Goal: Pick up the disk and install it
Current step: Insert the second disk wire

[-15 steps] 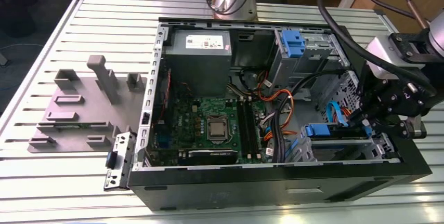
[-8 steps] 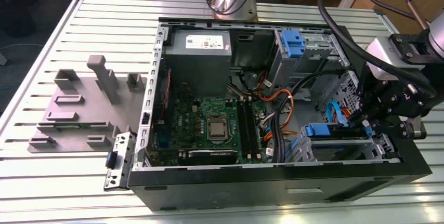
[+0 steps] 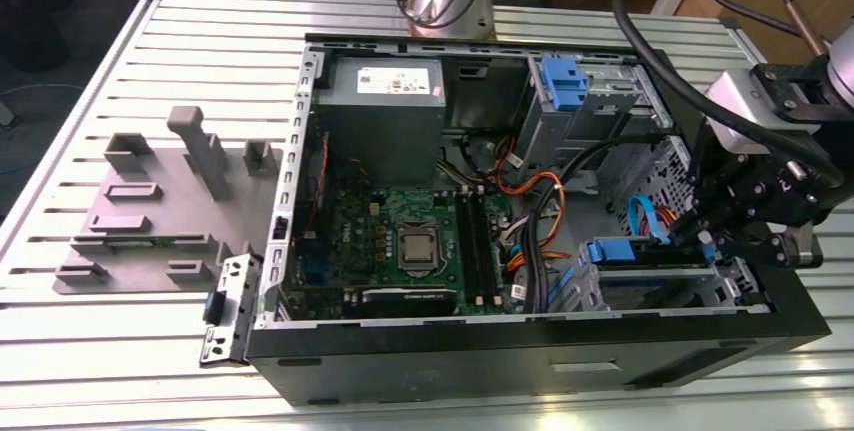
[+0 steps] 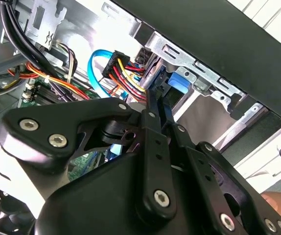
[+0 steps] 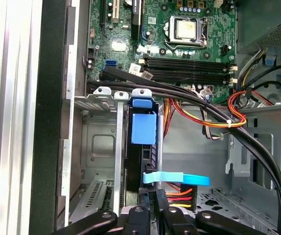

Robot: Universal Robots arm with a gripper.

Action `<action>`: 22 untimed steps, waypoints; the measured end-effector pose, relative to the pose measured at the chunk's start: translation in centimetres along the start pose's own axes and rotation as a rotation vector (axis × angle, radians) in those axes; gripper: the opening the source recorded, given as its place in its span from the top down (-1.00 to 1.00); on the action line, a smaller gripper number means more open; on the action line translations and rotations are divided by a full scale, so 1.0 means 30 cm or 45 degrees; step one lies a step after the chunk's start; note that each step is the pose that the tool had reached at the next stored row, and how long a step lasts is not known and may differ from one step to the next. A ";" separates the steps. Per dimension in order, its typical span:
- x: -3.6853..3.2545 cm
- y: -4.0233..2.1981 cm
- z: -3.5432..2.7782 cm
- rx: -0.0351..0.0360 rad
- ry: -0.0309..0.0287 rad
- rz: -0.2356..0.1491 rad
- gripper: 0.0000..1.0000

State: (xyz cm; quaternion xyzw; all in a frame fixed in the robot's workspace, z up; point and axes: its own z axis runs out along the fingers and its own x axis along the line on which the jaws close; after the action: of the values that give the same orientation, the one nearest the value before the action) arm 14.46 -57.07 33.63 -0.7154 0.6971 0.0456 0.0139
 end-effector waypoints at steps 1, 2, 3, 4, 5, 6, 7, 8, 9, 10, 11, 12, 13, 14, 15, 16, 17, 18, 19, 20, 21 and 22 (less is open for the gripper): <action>0.001 0.000 -0.001 0.0000 0.0005 0.000 0.66; 0.002 0.000 -0.001 0.0000 0.0003 0.000 0.66; 0.003 0.000 0.000 0.0000 0.0001 0.000 0.66; 0.005 0.000 0.000 0.0000 0.0002 0.000 0.66; 0.006 0.000 0.000 0.0001 0.0001 0.000 0.66; 0.006 0.000 0.001 0.0000 -0.0001 0.000 0.66; 0.006 0.000 0.003 0.0000 -0.0002 0.000 0.66; 0.007 0.000 0.005 0.0001 0.0000 0.000 0.66; 0.007 0.000 0.007 0.0000 0.0002 0.000 0.66; 0.007 0.000 0.007 0.0000 0.0005 0.000 0.66; 0.007 0.000 0.007 0.0000 0.0005 0.000 0.66; 0.007 0.000 0.008 0.0000 0.0005 0.000 0.66; 0.007 0.000 0.010 0.0000 0.0000 0.000 0.66; 0.007 0.000 0.012 0.0000 -0.0001 0.000 0.66; 0.008 0.000 0.014 0.0000 0.0001 0.000 0.66; 0.008 0.000 0.014 0.0000 0.0004 0.000 0.66; 0.008 0.000 0.015 0.0000 0.0003 0.000 0.66; 0.008 0.000 0.015 0.0000 0.0005 0.000 0.66; 0.008 -0.001 0.015 0.0000 0.0002 0.000 0.66; 0.008 0.000 0.016 0.0000 0.0001 0.000 0.66; 0.008 -0.001 0.019 0.0001 -0.0003 0.000 0.66; 0.008 -0.001 0.021 0.0000 0.0001 0.000 0.66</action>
State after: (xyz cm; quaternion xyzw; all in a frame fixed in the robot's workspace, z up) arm 14.45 -57.27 33.00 -0.7154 0.6971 0.0456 0.0139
